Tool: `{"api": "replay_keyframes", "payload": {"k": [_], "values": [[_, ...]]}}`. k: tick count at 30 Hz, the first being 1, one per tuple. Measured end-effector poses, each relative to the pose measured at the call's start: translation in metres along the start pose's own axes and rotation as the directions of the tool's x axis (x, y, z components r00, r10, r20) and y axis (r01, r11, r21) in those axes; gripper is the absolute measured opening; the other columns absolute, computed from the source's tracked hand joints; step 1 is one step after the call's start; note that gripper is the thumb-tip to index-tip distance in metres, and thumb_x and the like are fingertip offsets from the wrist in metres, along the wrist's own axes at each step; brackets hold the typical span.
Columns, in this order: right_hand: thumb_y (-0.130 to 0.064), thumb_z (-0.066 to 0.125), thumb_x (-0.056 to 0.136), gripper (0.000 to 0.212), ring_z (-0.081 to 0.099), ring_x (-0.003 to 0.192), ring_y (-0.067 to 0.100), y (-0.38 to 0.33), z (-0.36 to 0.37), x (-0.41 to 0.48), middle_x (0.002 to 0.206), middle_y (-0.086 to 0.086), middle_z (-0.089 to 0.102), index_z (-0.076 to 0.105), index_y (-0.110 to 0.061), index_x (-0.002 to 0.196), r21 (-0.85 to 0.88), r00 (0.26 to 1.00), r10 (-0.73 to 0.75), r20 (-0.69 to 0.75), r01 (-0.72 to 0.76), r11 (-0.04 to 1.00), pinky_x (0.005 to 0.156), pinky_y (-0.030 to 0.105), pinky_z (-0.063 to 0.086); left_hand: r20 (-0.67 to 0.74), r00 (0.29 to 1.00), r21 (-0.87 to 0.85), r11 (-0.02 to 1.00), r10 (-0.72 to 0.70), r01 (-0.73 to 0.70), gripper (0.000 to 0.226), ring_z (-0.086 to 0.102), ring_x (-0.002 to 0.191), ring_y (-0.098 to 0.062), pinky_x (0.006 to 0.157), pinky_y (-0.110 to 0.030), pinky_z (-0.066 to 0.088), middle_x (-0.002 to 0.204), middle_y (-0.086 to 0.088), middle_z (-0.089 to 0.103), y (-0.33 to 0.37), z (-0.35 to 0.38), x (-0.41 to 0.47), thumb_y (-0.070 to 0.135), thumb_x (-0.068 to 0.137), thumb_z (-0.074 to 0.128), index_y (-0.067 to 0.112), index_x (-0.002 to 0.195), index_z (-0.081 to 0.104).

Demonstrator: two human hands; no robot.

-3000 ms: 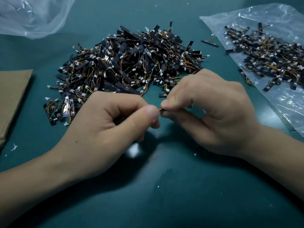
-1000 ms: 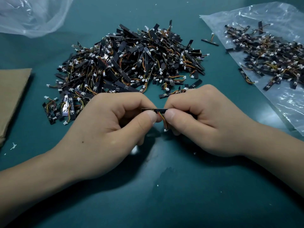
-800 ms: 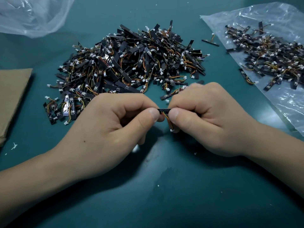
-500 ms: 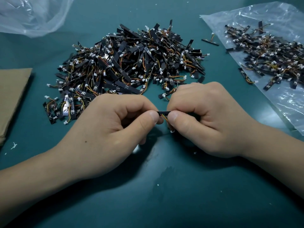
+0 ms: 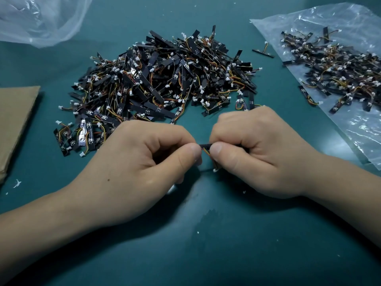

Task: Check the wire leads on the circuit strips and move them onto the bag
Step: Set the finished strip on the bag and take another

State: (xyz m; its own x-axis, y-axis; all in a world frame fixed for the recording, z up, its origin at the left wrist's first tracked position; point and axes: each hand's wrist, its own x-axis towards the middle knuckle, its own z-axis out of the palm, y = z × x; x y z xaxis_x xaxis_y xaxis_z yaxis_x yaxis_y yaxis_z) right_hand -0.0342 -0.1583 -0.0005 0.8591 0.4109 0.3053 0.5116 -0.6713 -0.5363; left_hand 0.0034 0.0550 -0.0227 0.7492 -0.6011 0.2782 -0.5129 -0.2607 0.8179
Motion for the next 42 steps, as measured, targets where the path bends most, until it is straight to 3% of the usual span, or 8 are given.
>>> {"api": "replay_keyframes", "payload": {"k": [4, 11, 21, 28, 32, 37, 42], "values": [[-0.015, 0.053, 0.096, 0.031, 0.046, 0.053, 0.019, 0.0006, -0.0019, -0.0001, 0.053, 0.002, 0.048, 0.059, -0.010, 0.065, 0.055, 0.995, 0.056, 0.079, -0.061, 0.997, 0.054, 0.033, 0.038, -0.003, 1.000, 0.047, 0.999, 0.019, -0.019, 0.016, 0.054, 0.063, 0.018, 0.060, 0.007, 0.038, 0.075, 0.008, 0.065, 0.0008, 0.0015, 0.0010, 0.022, 0.095, 0.062, 0.013, 0.082, 0.068], [-0.014, 0.053, 0.097, 0.032, 0.045, 0.052, 0.016, 0.0006, -0.0029, 0.0001, 0.052, 0.001, 0.047, 0.059, -0.007, 0.066, 0.127, 0.994, 0.077, 0.074, -0.086, 0.988, 0.053, 0.025, 0.035, -0.007, 1.000, -0.028, 0.999, 0.018, -0.019, 0.018, 0.056, 0.067, 0.020, 0.063, 0.006, 0.039, 0.071, 0.025, 0.063, 0.0000, 0.0011, -0.0009, 0.024, 0.097, 0.059, 0.012, 0.089, 0.070], [-0.014, 0.055, 0.098, 0.033, 0.044, 0.052, 0.015, 0.0005, -0.0027, -0.0008, 0.052, 0.001, 0.047, 0.061, -0.006, 0.067, 0.146, 0.995, 0.070, 0.078, -0.081, 0.986, 0.054, 0.024, 0.036, -0.019, 1.000, 0.012, 1.000, 0.019, -0.019, 0.016, 0.056, 0.065, 0.016, 0.062, 0.005, 0.039, 0.072, 0.017, 0.065, -0.0042, -0.0002, -0.0005, 0.025, 0.096, 0.061, 0.016, 0.086, 0.070], [-0.019, 0.052, 0.100, 0.036, 0.046, 0.053, 0.015, 0.0001, -0.0032, -0.0003, 0.054, 0.001, 0.048, 0.061, -0.006, 0.067, 0.160, 0.996, 0.064, 0.065, -0.073, 0.984, 0.054, 0.023, 0.037, -0.016, 1.000, -0.029, 0.999, 0.022, -0.022, 0.016, 0.057, 0.065, 0.017, 0.061, 0.005, 0.039, 0.069, 0.021, 0.063, -0.0036, 0.0024, -0.0013, 0.022, 0.097, 0.062, 0.013, 0.087, 0.070], [-0.012, 0.053, 0.099, 0.034, 0.046, 0.052, 0.010, -0.0006, -0.0046, 0.0002, 0.054, -0.005, 0.048, 0.056, -0.021, 0.066, 0.238, 0.995, 0.078, 0.070, -0.092, 0.967, 0.055, 0.015, 0.033, 0.007, 0.999, -0.092, 0.995, 0.032, -0.031, 0.018, 0.058, 0.068, 0.020, 0.063, 0.006, 0.040, 0.071, 0.027, 0.063, -0.0036, 0.0020, -0.0001, 0.022, 0.097, 0.060, 0.008, 0.092, 0.070], [-0.027, 0.048, 0.096, 0.033, 0.056, 0.049, 0.012, -0.0007, -0.0052, -0.0015, 0.054, 0.001, 0.053, 0.063, -0.011, 0.073, 0.315, 0.987, 0.094, 0.128, -0.131, 0.940, 0.052, 0.022, 0.039, 0.016, 0.999, -0.074, 0.996, 0.042, -0.041, 0.022, 0.058, 0.067, 0.018, 0.063, 0.005, 0.040, 0.072, 0.025, 0.063, -0.0027, 0.0007, 0.0005, 0.030, 0.099, 0.057, 0.013, 0.090, 0.069], [-0.011, 0.054, 0.094, 0.027, 0.058, 0.049, 0.013, -0.0002, -0.0064, 0.0008, 0.056, 0.001, 0.055, 0.066, -0.019, 0.071, 0.343, 0.983, 0.121, 0.138, -0.162, 0.925, 0.053, 0.021, 0.041, 0.015, 0.999, -0.060, 0.997, 0.039, -0.038, 0.023, 0.057, 0.068, 0.017, 0.063, 0.005, 0.040, 0.073, 0.022, 0.063, -0.0041, -0.0008, 0.0004, 0.032, 0.100, 0.058, 0.014, 0.091, 0.068]]}}
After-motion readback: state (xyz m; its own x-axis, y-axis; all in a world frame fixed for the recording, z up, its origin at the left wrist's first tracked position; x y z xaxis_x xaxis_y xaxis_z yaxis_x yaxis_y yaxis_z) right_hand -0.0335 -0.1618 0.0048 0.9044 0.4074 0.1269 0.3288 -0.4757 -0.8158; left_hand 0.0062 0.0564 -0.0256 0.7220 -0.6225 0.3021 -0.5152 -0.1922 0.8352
